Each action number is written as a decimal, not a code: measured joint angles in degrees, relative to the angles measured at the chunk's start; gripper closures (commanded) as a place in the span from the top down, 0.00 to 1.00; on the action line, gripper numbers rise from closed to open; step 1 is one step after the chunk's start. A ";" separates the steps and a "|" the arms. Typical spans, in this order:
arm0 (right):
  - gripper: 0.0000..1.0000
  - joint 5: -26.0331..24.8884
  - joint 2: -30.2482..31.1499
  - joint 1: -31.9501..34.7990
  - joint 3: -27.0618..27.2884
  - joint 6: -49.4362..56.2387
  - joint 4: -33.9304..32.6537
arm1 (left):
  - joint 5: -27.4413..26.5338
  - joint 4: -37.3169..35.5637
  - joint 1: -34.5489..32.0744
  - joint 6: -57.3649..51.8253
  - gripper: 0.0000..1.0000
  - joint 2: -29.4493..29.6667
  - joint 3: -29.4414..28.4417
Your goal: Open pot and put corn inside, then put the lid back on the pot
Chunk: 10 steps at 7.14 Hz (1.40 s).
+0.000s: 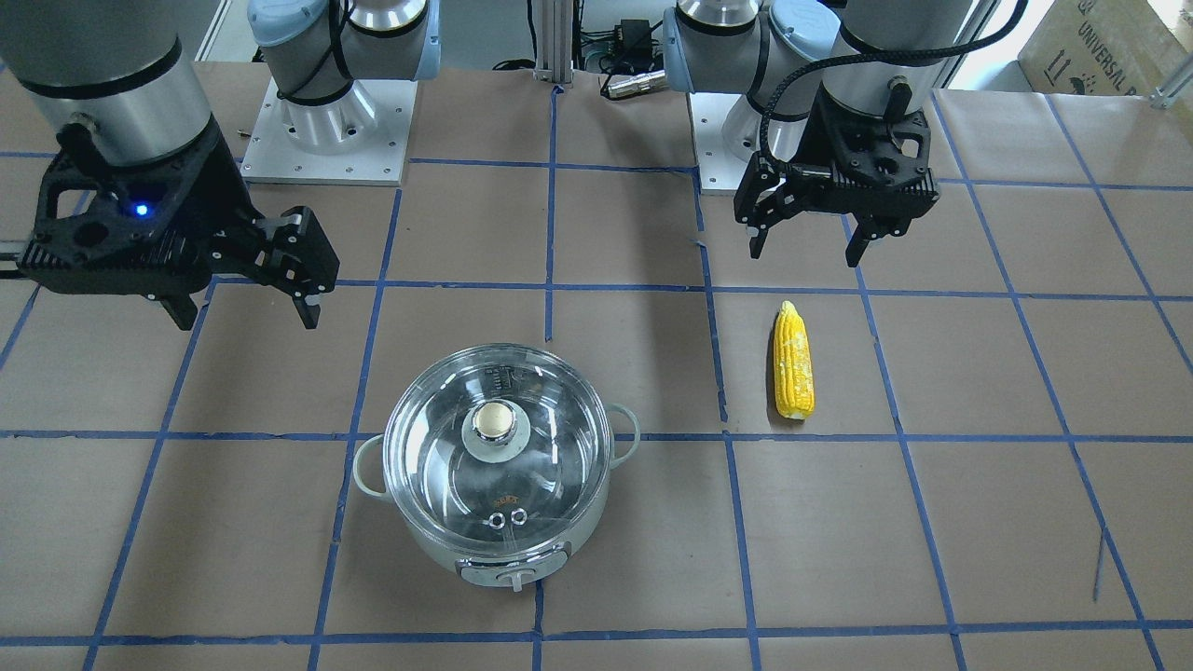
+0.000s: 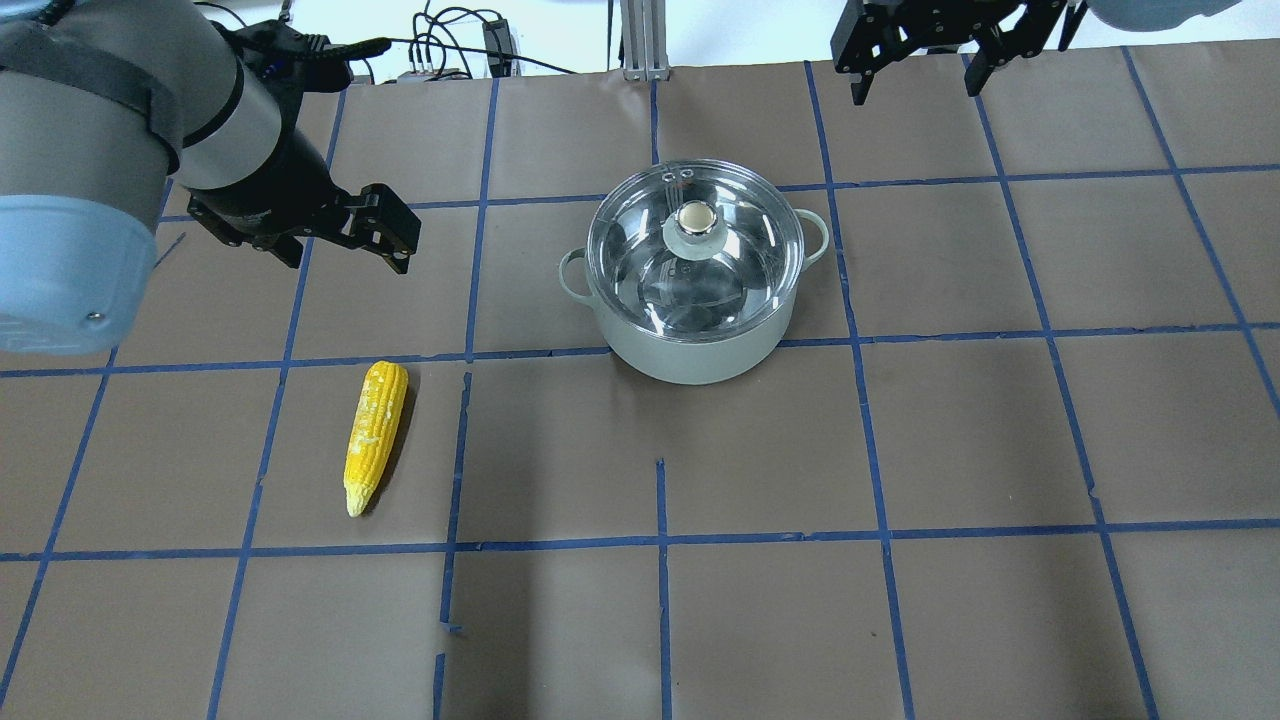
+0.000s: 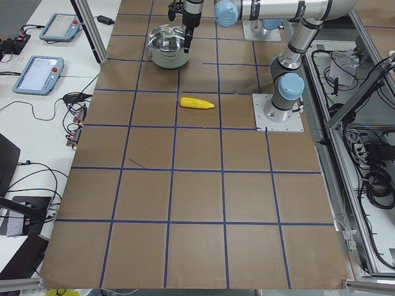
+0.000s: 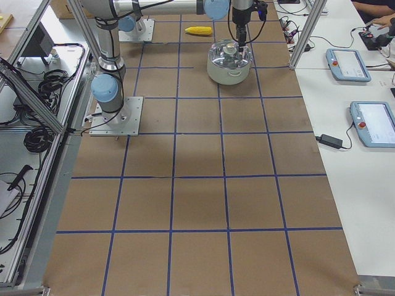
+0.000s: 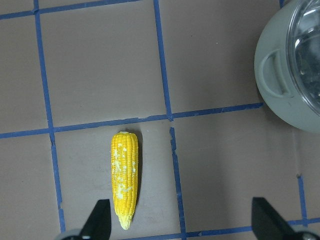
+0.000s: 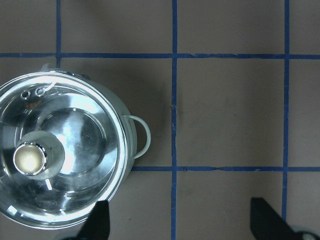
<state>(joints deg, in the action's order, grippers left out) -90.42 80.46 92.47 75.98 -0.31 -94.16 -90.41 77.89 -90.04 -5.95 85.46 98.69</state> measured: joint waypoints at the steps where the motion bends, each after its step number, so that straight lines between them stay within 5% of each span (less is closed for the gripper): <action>1: 1.00 0.07 1.60 0.34 1.66 -0.03 -0.07 | -0.11 -0.01 -0.04 0.00 1.00 -0.15 0.05; 5: 1.00 -0.08 6.81 0.30 10.36 0.02 -3.75 | 0.26 -0.27 -0.05 0.07 1.00 1.73 -0.09; 10: 1.00 -0.33 7.31 0.50 10.91 0.01 -0.49 | 0.04 0.07 -0.22 -0.10 1.00 1.11 0.24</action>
<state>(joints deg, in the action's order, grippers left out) -90.75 87.77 92.97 86.89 -0.30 -94.65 -90.37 77.96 -90.26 -6.05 86.57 98.93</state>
